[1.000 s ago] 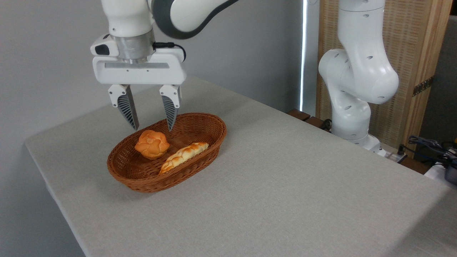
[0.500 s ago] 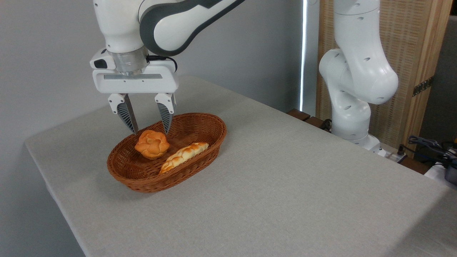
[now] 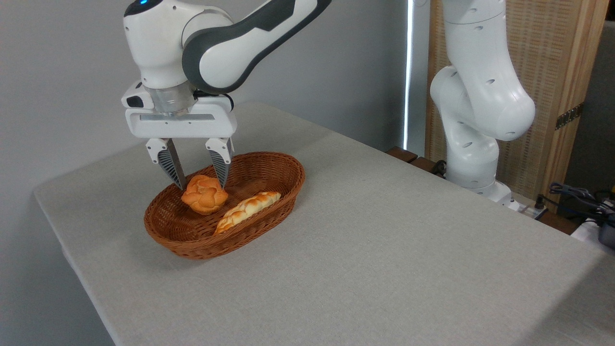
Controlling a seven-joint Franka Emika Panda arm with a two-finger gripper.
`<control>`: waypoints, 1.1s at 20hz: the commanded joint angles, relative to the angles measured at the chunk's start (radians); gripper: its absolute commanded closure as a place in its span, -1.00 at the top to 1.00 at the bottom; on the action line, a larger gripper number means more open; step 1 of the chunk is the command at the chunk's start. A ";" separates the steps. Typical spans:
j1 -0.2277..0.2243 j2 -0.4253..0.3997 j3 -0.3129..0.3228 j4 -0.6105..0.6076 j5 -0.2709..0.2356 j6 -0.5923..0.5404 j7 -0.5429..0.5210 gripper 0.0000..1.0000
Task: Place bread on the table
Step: 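Lower the gripper onto the orange bun and close on it, then lift the grasped orange bun up out of the basket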
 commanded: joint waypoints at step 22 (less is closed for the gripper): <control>-0.029 0.029 0.005 -0.001 0.058 0.066 0.004 0.13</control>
